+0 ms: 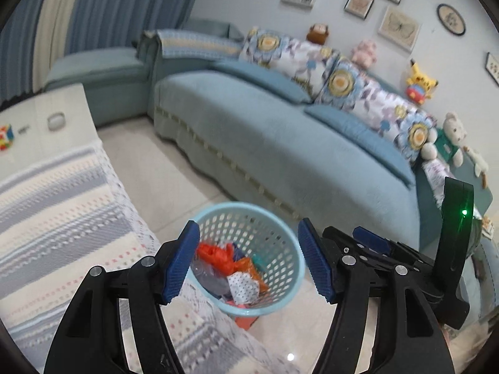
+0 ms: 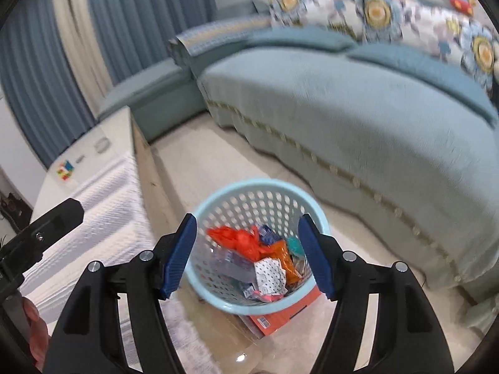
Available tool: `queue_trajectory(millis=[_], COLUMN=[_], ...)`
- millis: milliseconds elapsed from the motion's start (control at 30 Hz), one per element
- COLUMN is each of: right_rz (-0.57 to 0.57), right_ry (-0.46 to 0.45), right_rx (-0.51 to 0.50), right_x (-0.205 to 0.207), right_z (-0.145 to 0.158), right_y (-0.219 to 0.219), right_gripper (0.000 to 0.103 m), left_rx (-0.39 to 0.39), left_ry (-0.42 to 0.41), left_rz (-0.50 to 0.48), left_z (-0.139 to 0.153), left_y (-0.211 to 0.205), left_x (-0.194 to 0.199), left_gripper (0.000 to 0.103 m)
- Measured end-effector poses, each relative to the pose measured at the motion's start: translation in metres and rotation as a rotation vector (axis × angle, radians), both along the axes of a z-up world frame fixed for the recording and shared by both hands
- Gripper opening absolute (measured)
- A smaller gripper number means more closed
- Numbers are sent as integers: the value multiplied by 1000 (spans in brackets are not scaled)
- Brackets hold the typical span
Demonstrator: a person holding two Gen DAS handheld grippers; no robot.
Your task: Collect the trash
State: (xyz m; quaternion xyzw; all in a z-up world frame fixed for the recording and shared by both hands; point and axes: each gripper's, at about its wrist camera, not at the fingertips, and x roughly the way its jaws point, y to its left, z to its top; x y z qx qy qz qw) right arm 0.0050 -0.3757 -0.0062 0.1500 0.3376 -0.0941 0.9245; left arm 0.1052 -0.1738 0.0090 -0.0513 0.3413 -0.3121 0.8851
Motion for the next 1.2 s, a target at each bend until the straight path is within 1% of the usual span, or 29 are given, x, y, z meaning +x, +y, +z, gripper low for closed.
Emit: queue_trajectory(millis=[133,200,300,433,500,567,633,700,733,833,933,1000,1100,1200], right_rz=[-9,-18,-30,-48,-52,-66,-76,-87,-95,-118,-123,-105,-77,-94], right_ry=[-60,-80,-116,-160,-194,-210,-213,-219,-222,-227,-218,-203,-200,-182], right_rx=[-27,-36,-66,-128,-149,-169,-170,-163,-164,-164,-163,-194,-251,-286], right_x=[-31,-42,-58,-74,-80,-83,-82,-83,-83,-81,-77,-73,-72,-72], right_z=[34,43,54,60,56,48,37,28,24,12,-4,-10,-12,-16], right_y=[17,22,32,47,55,58,58,56,54,50,49,56,64,63], right_gripper=[65,65,65,65,65,67,68,68,68,68,68,68,68,71], left_rx=[-19,-27,-28,-28,-4,18,27,29,31,36,68,95,94,103], left_ry=[-93,-129,-175,-210,-241,-257,-268,-278,-278,-258,-265,-279,-280,-283], left_rz=[76,110,154,194,215,227,232,251,263,286,304,301,296,308], left_z=[31,39,46,43,35,29,23,18,15,8,2,1,-2,-4], left_y=[23,31,41,49,48,45,43,43,43,42,40,37,35,33], left_x=[-43,-60,-82,-102,-108,-108,-108,-107,-106,-101,-101,-101,-102,-103], left_gripper=[74,75,77,78,79,82,82,85,87,87,87,87,87,87])
